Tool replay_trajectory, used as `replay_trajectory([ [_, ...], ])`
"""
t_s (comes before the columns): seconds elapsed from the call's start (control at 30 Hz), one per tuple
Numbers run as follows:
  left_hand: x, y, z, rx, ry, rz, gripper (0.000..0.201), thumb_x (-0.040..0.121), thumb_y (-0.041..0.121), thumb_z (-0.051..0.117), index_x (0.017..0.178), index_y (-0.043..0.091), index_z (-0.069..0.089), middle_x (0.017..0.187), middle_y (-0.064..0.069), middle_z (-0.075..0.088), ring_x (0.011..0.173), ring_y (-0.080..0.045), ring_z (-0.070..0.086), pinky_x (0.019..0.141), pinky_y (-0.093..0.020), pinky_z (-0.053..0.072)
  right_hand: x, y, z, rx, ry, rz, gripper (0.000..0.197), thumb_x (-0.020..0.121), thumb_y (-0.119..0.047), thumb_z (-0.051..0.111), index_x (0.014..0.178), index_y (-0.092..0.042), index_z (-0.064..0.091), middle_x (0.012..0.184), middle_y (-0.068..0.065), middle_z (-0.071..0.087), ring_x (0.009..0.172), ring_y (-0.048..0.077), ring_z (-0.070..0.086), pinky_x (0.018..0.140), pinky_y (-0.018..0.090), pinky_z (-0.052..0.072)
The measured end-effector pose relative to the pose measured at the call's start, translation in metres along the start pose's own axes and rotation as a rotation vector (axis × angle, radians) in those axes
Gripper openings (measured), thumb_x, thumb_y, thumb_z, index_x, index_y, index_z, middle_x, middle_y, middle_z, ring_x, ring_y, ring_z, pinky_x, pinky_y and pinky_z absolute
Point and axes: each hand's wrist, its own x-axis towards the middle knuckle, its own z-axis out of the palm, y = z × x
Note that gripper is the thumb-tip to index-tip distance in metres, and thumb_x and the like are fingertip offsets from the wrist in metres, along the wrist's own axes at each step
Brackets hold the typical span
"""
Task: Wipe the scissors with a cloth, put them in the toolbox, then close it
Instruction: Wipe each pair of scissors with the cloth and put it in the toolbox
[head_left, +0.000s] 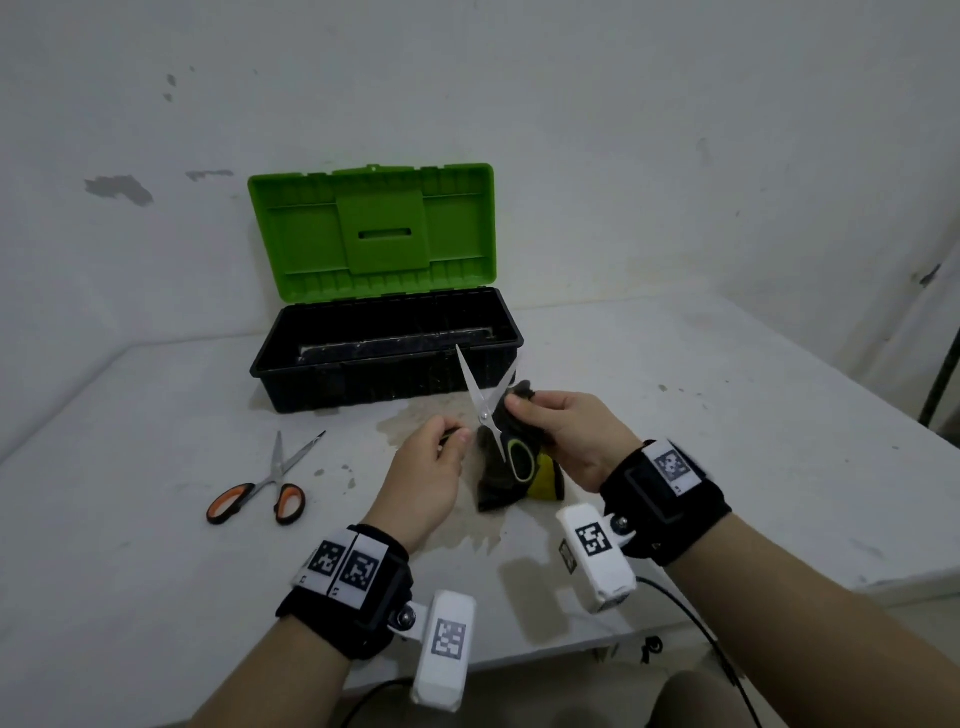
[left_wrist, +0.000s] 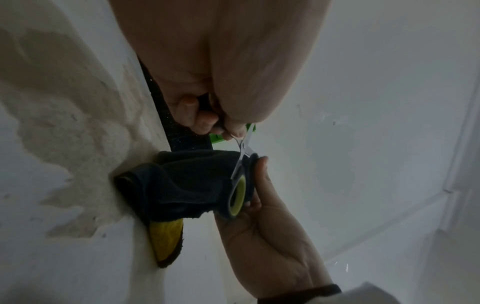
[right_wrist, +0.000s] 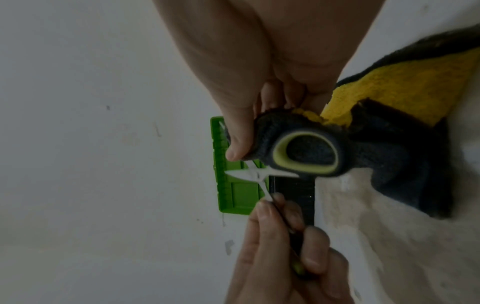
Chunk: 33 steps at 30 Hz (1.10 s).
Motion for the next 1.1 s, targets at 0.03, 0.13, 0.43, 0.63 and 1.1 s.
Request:
replay_trajectory([
  [0.03,0.000,0.001,0.001,0.009,-0.009,0.009,0.015,0.102,0.029,0.050,0.095,0.025,0.062,0.082,0.001,0.062,0.076,-0.020,0.059,0.075,-0.044,0.053,-0.002,0.002,0.003,-0.019,-0.019,0.005,0.020,0.086,-0.010,0.071,0.100,0.005,0.071,0.084,0.013,0.073,0.070,0.017,0.069,0.061,0.023,0.056],
  [0.13,0.000,0.002,0.003,0.050,-0.032,0.037,0.015,0.103,0.028,0.050,0.093,0.026,0.061,0.074,0.009,0.055,0.067,-0.012,0.051,0.067,-0.034,0.044,-0.003,0.004,0.009,-0.006,-0.036,0.033,0.008,0.085,-0.008,0.072,0.088,0.000,0.072,0.080,0.013,0.072,0.067,0.019,0.069,0.060,0.025,0.056],
  [0.43,-0.003,0.003,0.000,0.069,-0.084,0.035,0.017,0.104,0.027,0.048,0.092,0.025,0.060,0.067,0.012,0.050,0.061,-0.010,0.045,0.062,-0.030,0.036,-0.001,-0.002,0.009,0.029,0.013,0.068,0.009,0.084,-0.007,0.074,0.089,-0.003,0.068,0.078,0.011,0.068,0.065,0.016,0.066,0.056,0.024,0.055],
  [0.63,-0.003,0.005,0.000,0.075,-0.091,0.035,0.016,0.103,0.029,0.048,0.093,0.026,0.060,0.069,0.013,0.051,0.062,-0.009,0.046,0.063,-0.029,0.037,0.001,-0.009,0.007,0.106,0.032,0.031,0.021,0.087,-0.007,0.070,0.104,0.005,0.066,0.083,0.015,0.067,0.063,0.020,0.066,0.057,0.026,0.057],
  [1.1,-0.002,0.013,-0.006,-0.056,0.045,-0.022,0.007,0.098,0.018,0.061,0.104,0.017,0.064,0.078,-0.003,0.062,0.062,-0.009,0.057,0.057,-0.016,0.049,-0.003,0.001,0.007,0.240,0.123,-0.015,0.018,0.084,-0.008,0.073,0.097,0.003,0.067,0.085,0.018,0.071,0.067,0.023,0.070,0.060,0.029,0.058],
])
